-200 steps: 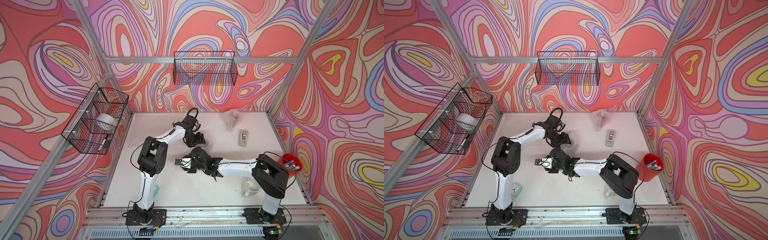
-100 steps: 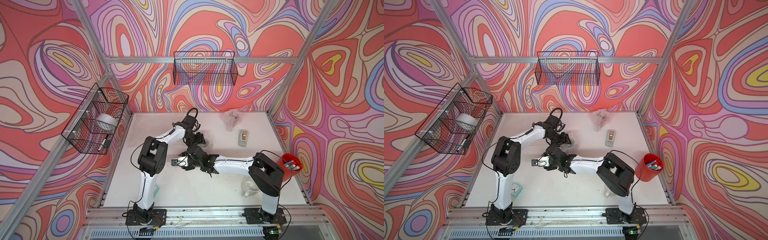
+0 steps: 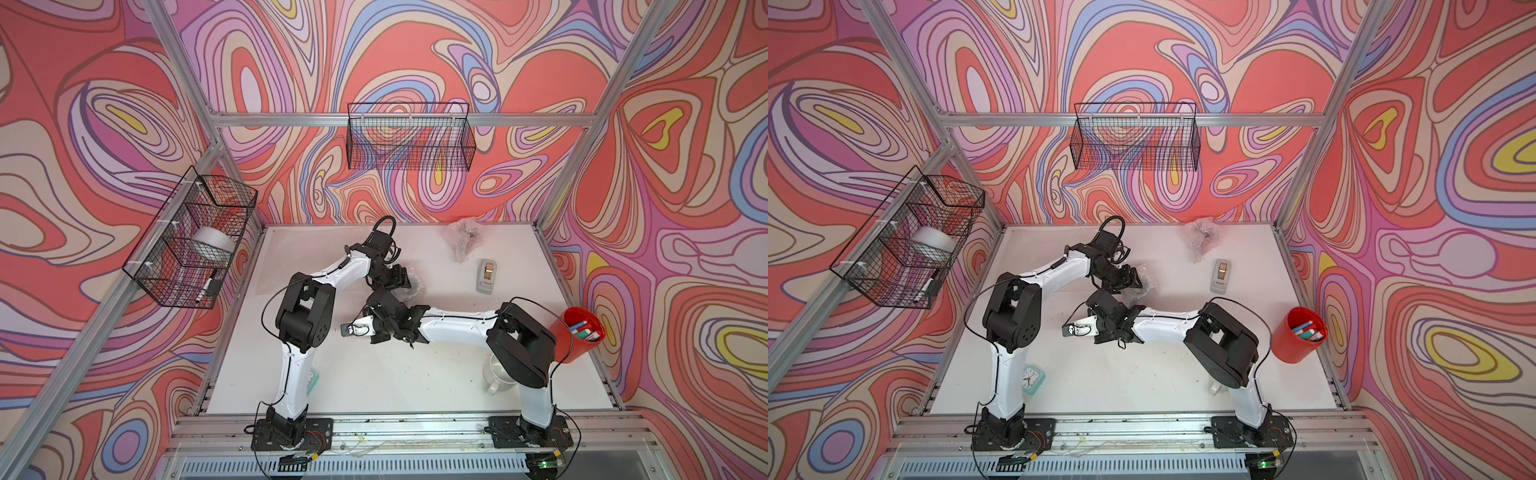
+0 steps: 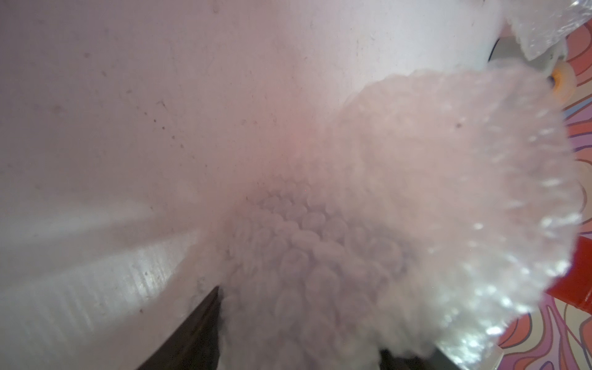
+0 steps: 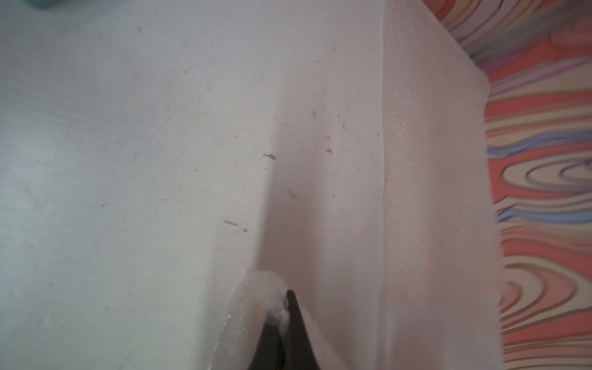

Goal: Wrap mugs in bubble wrap
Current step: Wrap the mug in bubble wrap.

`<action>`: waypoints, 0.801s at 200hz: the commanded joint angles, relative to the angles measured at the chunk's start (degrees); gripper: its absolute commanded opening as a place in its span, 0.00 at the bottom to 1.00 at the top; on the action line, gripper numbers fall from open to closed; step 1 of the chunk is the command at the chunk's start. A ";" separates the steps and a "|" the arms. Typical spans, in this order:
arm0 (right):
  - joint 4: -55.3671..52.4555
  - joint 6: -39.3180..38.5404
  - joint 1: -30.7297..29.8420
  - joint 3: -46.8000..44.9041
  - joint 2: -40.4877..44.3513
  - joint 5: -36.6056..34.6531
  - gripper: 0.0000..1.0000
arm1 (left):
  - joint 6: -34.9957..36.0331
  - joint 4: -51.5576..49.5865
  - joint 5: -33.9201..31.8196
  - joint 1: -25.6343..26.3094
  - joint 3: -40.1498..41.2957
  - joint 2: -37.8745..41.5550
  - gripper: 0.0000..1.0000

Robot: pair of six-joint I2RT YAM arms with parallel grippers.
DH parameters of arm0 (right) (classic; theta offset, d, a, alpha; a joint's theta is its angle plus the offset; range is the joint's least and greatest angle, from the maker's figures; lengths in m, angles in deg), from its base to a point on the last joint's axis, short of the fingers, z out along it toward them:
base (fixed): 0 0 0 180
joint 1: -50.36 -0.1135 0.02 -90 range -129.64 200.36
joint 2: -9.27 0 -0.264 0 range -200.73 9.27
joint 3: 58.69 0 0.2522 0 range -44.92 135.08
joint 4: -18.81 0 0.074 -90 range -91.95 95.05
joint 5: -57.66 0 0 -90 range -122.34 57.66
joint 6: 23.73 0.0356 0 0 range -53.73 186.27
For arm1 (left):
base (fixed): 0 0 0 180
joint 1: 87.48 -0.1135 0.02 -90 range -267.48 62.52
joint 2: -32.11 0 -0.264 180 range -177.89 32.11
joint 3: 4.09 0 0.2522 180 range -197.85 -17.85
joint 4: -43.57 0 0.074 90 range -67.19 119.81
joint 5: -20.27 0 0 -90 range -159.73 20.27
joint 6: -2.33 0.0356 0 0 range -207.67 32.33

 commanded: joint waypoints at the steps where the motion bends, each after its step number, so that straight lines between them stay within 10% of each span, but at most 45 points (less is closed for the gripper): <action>1: 1.56 4.15 0.15 -2.73 5.14 1.23 0.00 | 0.30 -0.93 0.73 -0.42 0.20 -1.18 0.72; 160: 40.21 55.28 22.15 -31.45 22.31 15.41 0.00 | -0.60 1.76 1.73 -0.52 3.00 -1.39 0.72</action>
